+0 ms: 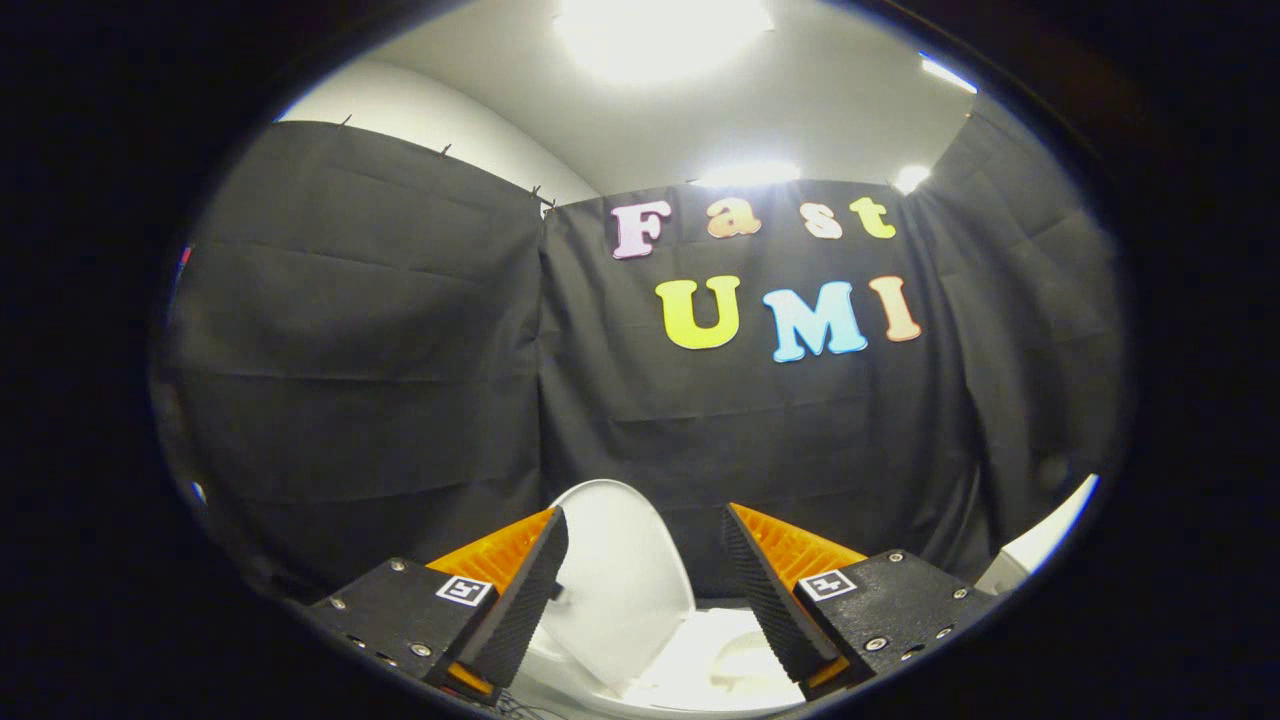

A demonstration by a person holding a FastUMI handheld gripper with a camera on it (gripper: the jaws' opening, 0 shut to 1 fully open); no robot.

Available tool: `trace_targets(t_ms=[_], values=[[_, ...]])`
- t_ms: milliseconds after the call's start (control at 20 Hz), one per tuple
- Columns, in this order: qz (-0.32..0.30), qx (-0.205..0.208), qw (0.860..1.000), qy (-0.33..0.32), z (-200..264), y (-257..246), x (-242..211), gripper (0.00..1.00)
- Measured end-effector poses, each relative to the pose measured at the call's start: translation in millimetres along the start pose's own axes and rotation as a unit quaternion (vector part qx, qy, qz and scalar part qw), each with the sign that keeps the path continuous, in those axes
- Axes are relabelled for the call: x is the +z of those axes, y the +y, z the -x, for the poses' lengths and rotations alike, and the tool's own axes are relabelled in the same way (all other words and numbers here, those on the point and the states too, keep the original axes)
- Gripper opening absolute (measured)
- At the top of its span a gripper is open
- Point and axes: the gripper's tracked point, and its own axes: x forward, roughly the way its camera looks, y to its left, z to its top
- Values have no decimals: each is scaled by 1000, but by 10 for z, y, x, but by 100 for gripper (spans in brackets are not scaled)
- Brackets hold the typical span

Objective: Open the toilet lid.

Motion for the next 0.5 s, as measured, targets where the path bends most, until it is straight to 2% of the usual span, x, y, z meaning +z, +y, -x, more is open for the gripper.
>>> trace_targets(t_ms=[200, 300, 500], values=[[62, -32, 998, 11, 189, -678, -77, 96], [64, -48, 997, 15, 287, -960, -108, 96], [36, -108, 993, 18, 541, -1632, -127, 97]])
